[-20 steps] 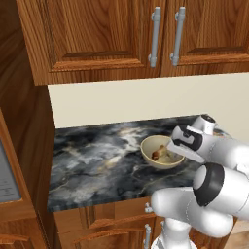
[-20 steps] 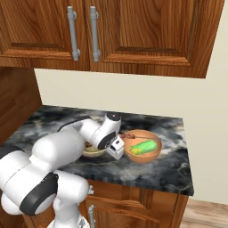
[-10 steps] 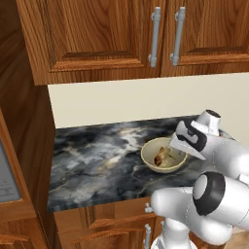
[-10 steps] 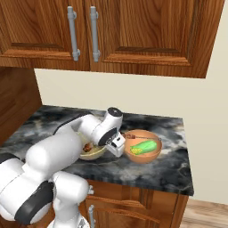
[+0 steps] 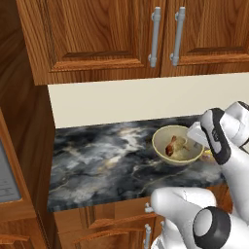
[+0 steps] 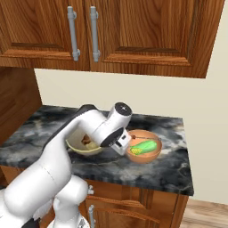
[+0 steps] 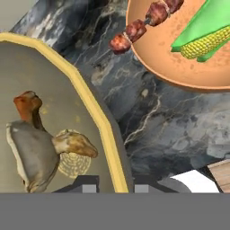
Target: Place the bowl containing the chicken drumstick and mushroom in the microwave. Close the microwave door and press the start button to microwave the meal.
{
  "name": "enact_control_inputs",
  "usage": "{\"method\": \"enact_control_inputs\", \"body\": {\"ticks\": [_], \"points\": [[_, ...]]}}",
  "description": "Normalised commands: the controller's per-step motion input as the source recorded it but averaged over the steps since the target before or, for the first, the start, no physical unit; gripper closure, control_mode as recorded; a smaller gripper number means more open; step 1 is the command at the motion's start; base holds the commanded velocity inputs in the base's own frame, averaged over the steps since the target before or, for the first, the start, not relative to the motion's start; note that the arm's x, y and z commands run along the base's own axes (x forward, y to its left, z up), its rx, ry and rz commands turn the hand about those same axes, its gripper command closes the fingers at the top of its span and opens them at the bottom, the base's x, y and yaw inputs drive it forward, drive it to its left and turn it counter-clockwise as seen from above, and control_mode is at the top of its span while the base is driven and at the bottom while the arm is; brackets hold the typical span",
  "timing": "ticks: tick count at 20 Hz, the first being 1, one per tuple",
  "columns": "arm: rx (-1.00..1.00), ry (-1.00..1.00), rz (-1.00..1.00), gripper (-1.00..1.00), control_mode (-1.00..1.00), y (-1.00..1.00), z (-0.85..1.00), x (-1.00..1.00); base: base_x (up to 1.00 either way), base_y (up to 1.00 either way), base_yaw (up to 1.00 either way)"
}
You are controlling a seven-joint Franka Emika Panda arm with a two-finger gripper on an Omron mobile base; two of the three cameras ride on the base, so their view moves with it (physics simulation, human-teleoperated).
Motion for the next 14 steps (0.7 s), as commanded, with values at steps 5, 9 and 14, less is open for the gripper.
{"method": "enact_control_inputs", "body": {"ticks": [5,9,14], "points": [[0.17,-0.16,0.02,1.0,-1.0,-0.3,0.74,-0.72,0.0,0.0,0.0],[0.0,-0.12,0.1,1.0,-1.0,0.09,0.56,-0.46,0.0,0.0,0.0],[-0.02,-0.03,0.08,1.0,-1.0,0.35,0.39,-0.3,0.0,0.0,0.0]]}}
